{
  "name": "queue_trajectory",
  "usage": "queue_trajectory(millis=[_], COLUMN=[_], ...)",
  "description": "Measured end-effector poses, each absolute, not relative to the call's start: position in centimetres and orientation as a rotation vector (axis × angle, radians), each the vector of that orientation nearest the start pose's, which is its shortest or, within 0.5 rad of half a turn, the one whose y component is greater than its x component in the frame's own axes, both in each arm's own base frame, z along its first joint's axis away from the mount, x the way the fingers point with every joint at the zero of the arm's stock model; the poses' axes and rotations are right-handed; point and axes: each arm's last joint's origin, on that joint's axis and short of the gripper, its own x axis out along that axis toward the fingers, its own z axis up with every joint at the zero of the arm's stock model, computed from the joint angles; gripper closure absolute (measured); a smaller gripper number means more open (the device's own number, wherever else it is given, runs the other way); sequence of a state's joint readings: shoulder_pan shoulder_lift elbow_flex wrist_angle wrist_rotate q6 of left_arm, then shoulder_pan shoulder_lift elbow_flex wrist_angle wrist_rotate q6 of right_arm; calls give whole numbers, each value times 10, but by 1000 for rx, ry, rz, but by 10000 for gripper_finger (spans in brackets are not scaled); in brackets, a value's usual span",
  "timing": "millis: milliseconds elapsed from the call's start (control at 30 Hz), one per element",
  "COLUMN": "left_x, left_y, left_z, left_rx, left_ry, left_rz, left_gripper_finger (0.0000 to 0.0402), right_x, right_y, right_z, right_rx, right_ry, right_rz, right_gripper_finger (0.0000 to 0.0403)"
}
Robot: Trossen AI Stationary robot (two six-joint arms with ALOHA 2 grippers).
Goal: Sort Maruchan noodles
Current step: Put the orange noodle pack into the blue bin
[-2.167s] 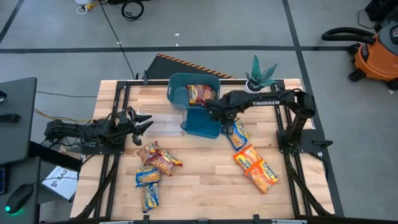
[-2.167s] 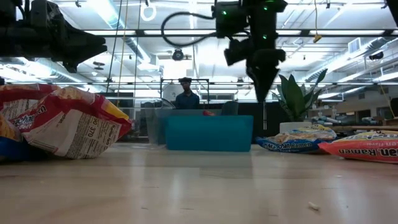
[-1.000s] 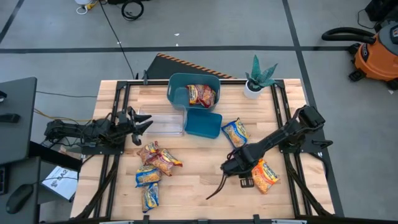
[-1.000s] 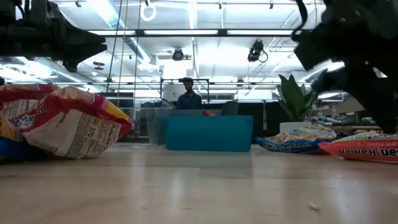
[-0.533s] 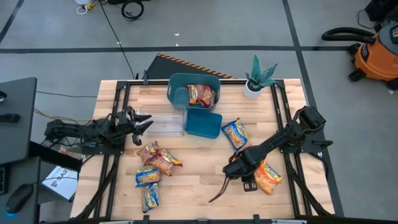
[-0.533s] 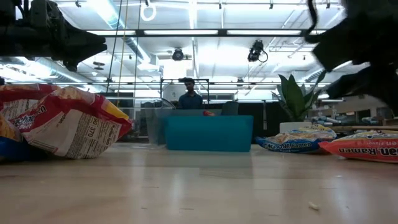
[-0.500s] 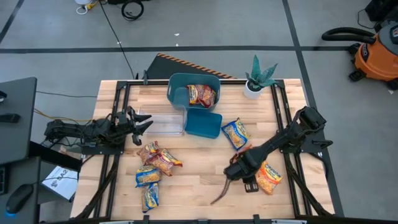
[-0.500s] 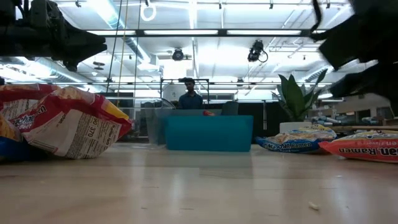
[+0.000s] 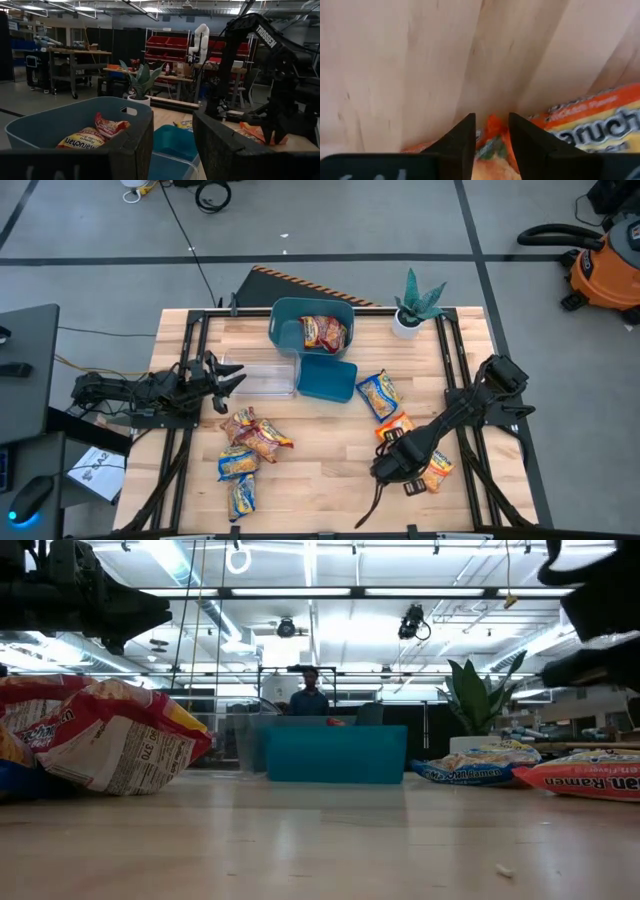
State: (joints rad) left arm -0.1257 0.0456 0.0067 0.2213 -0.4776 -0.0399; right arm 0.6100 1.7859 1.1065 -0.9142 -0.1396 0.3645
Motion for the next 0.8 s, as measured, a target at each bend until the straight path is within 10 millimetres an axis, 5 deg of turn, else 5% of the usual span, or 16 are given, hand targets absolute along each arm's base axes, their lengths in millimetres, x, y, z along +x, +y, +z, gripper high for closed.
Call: queue_trajectory(millis=[233,367,800], left_x=[96,96,96], left_y=[1,1,1], left_z=[183,183,183], left_rx=[-94,-94,-101], left_ry=[-182,-182,-183], left_rz=[347,347,346], left_gripper_finger=[260,260,260], right_x=[242,257,322], right_y=[172,168,115], right_z=[151,164,288], right_rx=[-80,-54,-431], right_ry=[1676,1643,1335], right_rz=[283,264,-36], right_gripper_finger=[389,392,398])
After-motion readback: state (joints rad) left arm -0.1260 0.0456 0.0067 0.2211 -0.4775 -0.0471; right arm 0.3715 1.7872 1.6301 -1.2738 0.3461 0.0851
